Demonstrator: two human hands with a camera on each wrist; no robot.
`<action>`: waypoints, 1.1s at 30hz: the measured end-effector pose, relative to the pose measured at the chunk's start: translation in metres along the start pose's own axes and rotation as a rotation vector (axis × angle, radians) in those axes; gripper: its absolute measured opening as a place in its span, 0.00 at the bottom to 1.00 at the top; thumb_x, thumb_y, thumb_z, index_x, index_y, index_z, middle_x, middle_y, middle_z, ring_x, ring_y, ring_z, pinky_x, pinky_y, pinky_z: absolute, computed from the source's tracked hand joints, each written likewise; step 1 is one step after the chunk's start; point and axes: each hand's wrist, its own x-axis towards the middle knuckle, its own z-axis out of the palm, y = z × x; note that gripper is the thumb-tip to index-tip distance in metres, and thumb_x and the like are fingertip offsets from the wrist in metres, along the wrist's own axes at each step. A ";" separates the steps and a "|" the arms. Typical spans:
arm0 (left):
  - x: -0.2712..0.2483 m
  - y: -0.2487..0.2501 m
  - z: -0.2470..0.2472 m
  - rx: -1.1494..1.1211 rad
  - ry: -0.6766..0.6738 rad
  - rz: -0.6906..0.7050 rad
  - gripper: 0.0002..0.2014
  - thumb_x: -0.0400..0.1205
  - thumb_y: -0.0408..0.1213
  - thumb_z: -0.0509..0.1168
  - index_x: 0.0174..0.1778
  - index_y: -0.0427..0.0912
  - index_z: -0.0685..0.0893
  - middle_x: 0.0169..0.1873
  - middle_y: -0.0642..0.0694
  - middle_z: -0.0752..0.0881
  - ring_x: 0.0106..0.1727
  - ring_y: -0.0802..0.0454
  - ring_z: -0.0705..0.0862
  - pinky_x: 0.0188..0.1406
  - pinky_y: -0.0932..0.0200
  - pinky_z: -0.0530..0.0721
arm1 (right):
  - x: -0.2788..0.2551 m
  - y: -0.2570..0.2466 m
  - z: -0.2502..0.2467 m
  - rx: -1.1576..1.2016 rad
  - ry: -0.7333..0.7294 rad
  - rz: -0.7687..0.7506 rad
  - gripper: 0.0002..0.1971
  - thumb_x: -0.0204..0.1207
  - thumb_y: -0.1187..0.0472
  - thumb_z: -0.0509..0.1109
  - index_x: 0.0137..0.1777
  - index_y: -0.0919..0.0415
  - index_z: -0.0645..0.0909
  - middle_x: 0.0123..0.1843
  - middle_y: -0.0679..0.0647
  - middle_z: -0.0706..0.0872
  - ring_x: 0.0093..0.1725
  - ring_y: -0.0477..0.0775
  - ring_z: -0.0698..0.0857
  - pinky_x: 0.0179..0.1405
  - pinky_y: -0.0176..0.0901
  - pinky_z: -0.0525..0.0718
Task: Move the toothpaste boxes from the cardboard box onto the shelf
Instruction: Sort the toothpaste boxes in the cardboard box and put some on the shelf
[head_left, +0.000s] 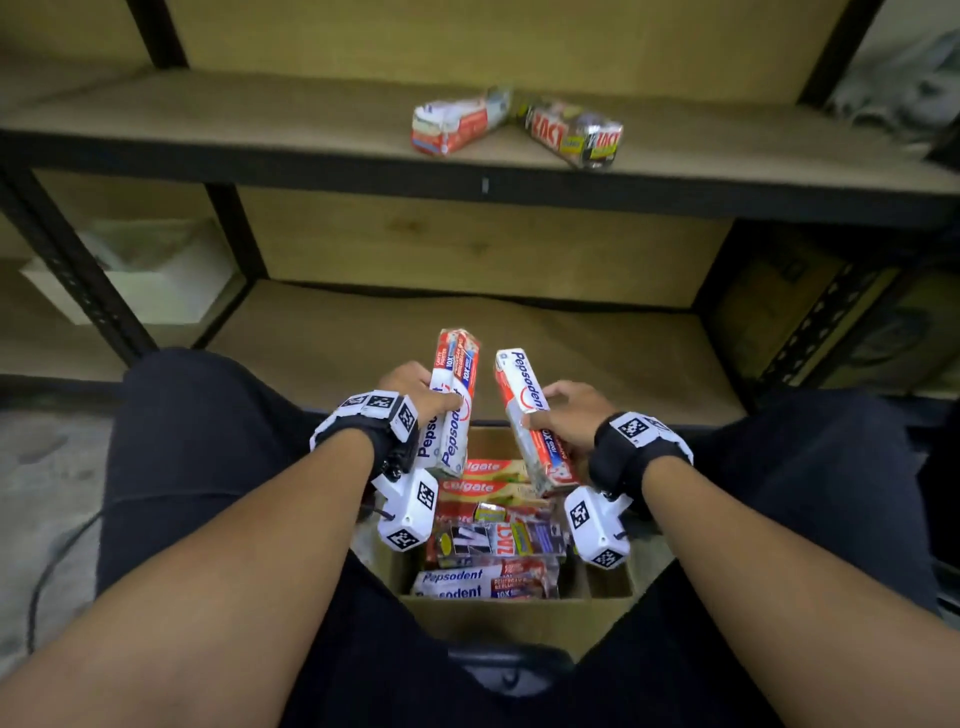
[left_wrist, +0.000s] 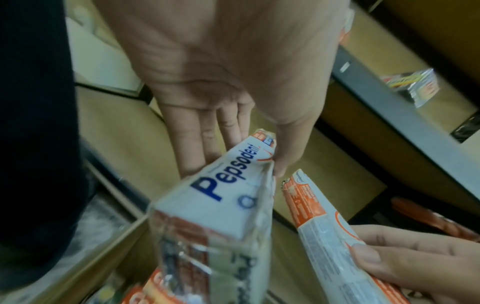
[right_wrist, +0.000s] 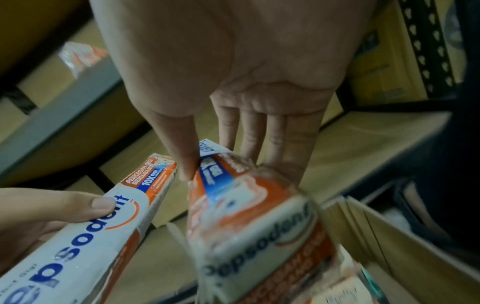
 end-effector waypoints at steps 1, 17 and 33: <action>0.000 0.012 -0.010 -0.007 0.035 0.029 0.10 0.71 0.46 0.77 0.37 0.45 0.85 0.38 0.48 0.91 0.39 0.49 0.90 0.41 0.53 0.89 | -0.002 -0.009 -0.012 -0.010 0.023 -0.030 0.17 0.68 0.53 0.80 0.56 0.51 0.82 0.48 0.46 0.88 0.44 0.48 0.88 0.44 0.42 0.86; 0.052 0.228 -0.143 -0.084 0.303 0.466 0.27 0.74 0.46 0.76 0.68 0.51 0.77 0.46 0.53 0.86 0.44 0.52 0.88 0.41 0.52 0.88 | -0.008 -0.187 -0.210 -0.009 0.350 -0.332 0.14 0.70 0.53 0.79 0.54 0.48 0.82 0.50 0.49 0.90 0.46 0.52 0.90 0.49 0.54 0.90; 0.153 0.271 -0.138 0.287 0.366 0.489 0.23 0.77 0.49 0.71 0.69 0.52 0.84 0.70 0.50 0.82 0.66 0.49 0.82 0.55 0.67 0.75 | 0.117 -0.205 -0.274 -0.315 0.387 -0.084 0.15 0.75 0.46 0.72 0.44 0.60 0.85 0.41 0.56 0.87 0.41 0.59 0.85 0.41 0.44 0.78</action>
